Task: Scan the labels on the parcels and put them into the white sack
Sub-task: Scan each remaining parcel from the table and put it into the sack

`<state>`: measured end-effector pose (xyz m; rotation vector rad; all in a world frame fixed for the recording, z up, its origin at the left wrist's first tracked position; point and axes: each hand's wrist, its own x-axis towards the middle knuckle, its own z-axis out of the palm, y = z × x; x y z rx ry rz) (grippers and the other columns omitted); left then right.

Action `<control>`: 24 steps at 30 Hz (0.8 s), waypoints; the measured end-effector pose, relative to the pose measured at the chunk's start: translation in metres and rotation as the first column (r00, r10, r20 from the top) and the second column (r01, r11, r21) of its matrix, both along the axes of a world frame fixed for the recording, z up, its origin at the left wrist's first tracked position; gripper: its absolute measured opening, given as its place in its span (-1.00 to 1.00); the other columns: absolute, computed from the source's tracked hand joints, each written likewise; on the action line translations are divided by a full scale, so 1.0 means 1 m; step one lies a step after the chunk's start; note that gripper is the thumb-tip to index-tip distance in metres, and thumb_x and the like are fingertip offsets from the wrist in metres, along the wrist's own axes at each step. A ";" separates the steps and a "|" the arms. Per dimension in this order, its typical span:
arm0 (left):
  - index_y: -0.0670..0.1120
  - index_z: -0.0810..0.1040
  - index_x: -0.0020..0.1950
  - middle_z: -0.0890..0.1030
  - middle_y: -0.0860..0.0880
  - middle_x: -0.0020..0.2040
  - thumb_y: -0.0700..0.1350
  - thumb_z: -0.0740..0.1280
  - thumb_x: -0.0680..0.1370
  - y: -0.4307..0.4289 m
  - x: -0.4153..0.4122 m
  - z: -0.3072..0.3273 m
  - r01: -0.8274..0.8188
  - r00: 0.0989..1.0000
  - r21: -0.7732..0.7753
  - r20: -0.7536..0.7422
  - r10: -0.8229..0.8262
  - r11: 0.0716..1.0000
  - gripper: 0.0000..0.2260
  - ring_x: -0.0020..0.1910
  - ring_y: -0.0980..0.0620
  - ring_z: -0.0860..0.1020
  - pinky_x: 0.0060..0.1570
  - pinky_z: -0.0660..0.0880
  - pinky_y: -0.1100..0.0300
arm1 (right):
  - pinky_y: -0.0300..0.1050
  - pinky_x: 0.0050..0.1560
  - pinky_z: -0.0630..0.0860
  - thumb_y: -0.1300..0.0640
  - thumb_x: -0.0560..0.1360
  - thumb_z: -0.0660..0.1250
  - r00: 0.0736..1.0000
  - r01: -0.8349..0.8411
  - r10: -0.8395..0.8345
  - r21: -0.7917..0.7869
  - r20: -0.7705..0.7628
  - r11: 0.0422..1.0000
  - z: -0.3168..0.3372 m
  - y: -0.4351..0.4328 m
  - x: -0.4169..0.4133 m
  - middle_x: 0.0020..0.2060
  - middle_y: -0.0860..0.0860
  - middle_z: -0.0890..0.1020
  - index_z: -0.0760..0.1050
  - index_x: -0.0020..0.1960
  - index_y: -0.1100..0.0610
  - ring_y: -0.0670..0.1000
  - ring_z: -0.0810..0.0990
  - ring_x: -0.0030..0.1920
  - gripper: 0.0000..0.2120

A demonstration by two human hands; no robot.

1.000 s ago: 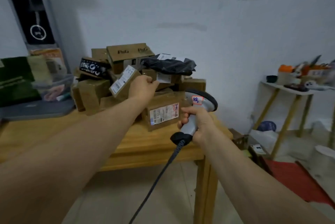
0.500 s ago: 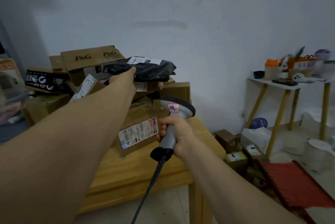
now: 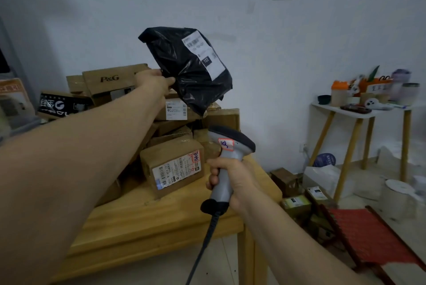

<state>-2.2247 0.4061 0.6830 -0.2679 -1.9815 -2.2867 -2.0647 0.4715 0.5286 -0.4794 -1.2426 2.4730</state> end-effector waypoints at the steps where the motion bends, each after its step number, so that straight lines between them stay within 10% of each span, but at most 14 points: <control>1: -0.18 0.44 0.35 0.57 -0.16 0.16 -0.34 0.38 0.52 -0.007 0.006 -0.001 -0.005 1.000 -0.028 -0.015 0.004 1.000 -0.59 0.03 0.02 0.58 -0.54 0.43 0.39 | -0.19 -0.53 0.45 0.42 0.41 0.36 0.999 0.011 -0.010 0.021 -0.038 1.000 0.002 -0.003 0.008 -0.55 0.06 0.45 0.47 -0.19 0.24 -0.03 0.38 -0.61 -0.87; 4: -0.15 0.53 0.26 0.60 -0.13 0.15 -0.32 0.43 0.48 -0.038 0.019 -0.010 -0.056 0.995 -0.148 -0.092 0.042 0.987 -0.64 0.04 -0.06 0.60 -0.16 0.55 0.26 | -0.17 -0.51 0.45 0.42 0.41 0.37 0.993 0.036 -0.027 0.079 -0.112 0.996 0.008 -0.013 0.032 -0.52 0.07 0.45 0.48 -0.08 0.24 -0.01 0.38 -0.59 -0.84; 8: -0.16 0.57 0.23 0.61 -0.04 -0.08 -0.32 0.41 0.49 -0.092 0.036 -0.025 -0.047 0.991 -0.277 -0.135 0.010 0.960 -0.69 -0.31 0.06 0.51 -0.45 0.46 0.37 | -0.17 -0.51 0.44 0.39 0.42 0.39 0.992 0.063 -0.038 0.207 -0.119 0.976 0.016 -0.035 0.061 -0.52 0.07 0.46 0.49 -0.17 0.23 0.00 0.38 -0.58 -0.88; 19: -0.24 0.53 0.25 0.61 -0.21 0.13 -0.35 0.38 0.50 -0.257 0.089 -0.048 -0.078 0.994 -0.375 -0.099 0.044 0.924 -0.67 -0.02 -0.07 0.58 0.10 0.52 0.08 | -0.19 -0.47 0.48 0.30 0.40 0.44 0.996 0.051 0.002 0.619 -0.084 0.784 0.022 -0.129 0.084 -0.54 0.00 0.52 0.49 -0.17 0.22 -0.06 0.48 -0.58 -0.88; 24: -0.26 0.52 0.25 0.58 -0.11 0.01 -0.37 0.34 0.52 -0.305 0.108 -0.052 -0.144 0.987 -0.365 -0.117 0.108 0.920 -0.70 -0.32 0.20 0.50 -0.07 0.54 0.24 | -0.22 -0.48 0.47 0.29 0.42 0.42 0.997 0.016 0.037 0.679 -0.063 0.734 0.021 -0.169 0.082 -0.53 -0.01 0.51 0.48 -0.19 0.17 -0.09 0.48 -0.58 -0.88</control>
